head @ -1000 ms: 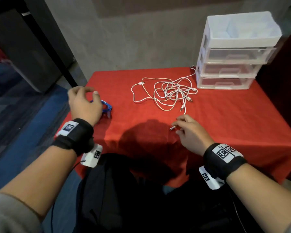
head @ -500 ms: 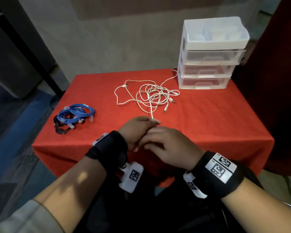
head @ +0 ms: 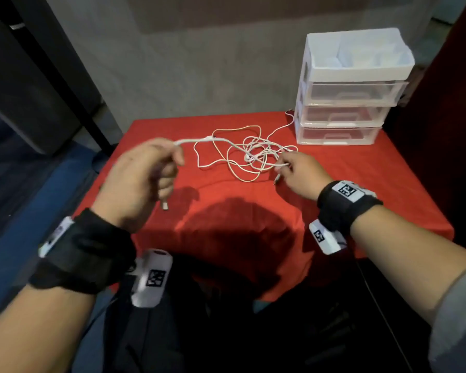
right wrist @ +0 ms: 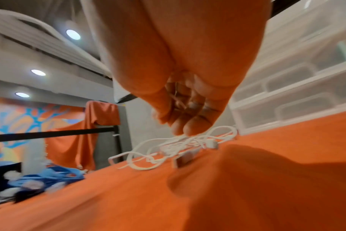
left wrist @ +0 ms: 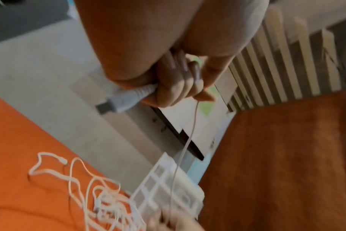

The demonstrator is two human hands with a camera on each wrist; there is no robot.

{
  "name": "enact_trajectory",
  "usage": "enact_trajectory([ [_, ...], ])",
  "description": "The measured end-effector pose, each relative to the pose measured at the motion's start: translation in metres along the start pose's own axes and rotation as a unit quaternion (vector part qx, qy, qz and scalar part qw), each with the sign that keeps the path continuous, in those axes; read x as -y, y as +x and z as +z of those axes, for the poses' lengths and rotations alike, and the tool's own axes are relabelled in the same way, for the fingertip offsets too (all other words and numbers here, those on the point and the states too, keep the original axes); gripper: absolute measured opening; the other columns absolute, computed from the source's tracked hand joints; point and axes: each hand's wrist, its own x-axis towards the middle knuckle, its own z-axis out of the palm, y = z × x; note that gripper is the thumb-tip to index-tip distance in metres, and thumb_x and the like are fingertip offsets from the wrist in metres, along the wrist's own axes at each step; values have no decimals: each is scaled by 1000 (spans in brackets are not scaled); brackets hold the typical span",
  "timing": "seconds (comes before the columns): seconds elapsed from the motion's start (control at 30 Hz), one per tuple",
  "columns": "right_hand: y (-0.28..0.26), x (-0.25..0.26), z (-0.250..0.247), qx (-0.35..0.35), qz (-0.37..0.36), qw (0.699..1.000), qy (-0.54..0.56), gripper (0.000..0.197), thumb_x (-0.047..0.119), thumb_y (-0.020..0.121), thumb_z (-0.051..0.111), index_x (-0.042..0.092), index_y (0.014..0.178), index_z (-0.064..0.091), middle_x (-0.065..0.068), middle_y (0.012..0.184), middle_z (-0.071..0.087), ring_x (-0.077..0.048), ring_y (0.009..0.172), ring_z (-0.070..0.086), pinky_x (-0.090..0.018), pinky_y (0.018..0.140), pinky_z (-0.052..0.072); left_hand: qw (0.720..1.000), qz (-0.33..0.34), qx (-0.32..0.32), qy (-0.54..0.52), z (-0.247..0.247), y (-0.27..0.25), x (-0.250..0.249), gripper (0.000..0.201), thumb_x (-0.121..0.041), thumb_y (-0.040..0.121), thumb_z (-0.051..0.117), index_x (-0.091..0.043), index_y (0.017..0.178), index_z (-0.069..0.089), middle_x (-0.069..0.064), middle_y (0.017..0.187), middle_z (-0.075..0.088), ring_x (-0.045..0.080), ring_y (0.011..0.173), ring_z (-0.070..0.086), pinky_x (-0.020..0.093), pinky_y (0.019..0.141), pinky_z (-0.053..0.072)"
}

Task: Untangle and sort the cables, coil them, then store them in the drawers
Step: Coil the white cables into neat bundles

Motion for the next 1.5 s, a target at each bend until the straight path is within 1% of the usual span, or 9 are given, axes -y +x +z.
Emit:
enact_trajectory([
  [0.17,17,-32,-27,-37,116,992,42,14,11,95,58,13,85,66,-3,80,66,-27,82,62,-29,69,39,967,23,37,-250,-76,-11,-19,28,-20,92,37,-7,71,51,-3,56,31,9,43,31,22,40,26],
  [0.33,25,4,-65,-78,18,983,168,18,17,95,60,29,86,69,2,92,72,-22,91,69,-36,87,55,996,-42,62,41,-39,-34,9,26,-33,59,66,-9,64,74,12,64,61,20,58,57,27,56,47],
  [0.5,7,75,-106,-33,-111,963,244,19,2,100,52,3,108,68,-18,107,72,-16,95,68,-42,97,53,908,25,108,404,1,-15,47,27,-29,90,55,-24,107,76,-6,101,74,6,95,66,30,88,51],
  [0.73,-40,149,-129,134,-162,878,430,30,-8,82,38,-6,97,64,-26,92,69,-35,88,65,-34,83,53,977,124,-45,168,68,26,38,94,-23,87,70,-33,158,9,-3,155,34,2,139,38,21,110,38],
  [0.83,-52,160,-133,137,-176,880,420,18,0,100,45,-7,106,60,-22,79,62,-29,69,57,-31,68,50,988,122,23,92,84,37,35,43,-11,94,60,-19,134,46,-14,107,64,-1,102,59,17,90,45],
  [0.93,-52,152,-143,44,-157,911,378,7,7,99,61,1,104,61,-7,66,47,-22,54,34,-28,45,27,987,100,13,127,75,32,41,18,-16,106,43,-19,104,61,-6,67,51,6,61,53,25,65,46],
  [1.17,-52,94,-156,-108,-72,984,124,20,31,86,81,19,96,68,-3,75,51,-10,64,45,-30,67,41,971,14,14,239,30,8,54,32,-33,105,48,-13,85,64,-6,56,47,11,53,49,32,63,41],
  [1.33,-70,100,-119,36,-127,991,-7,40,50,87,71,30,122,67,9,123,62,-6,118,56,-33,110,41,984,-8,18,180,40,-2,45,37,-41,103,47,-16,80,61,-7,52,29,13,45,26,25,47,23],
  [1.5,-77,122,-78,113,-115,972,172,14,22,104,58,19,96,69,6,72,65,-14,66,62,-31,68,50,995,-51,75,34,64,-8,21,36,-36,107,43,-16,80,57,-3,61,23,10,51,16,23,44,15],
])
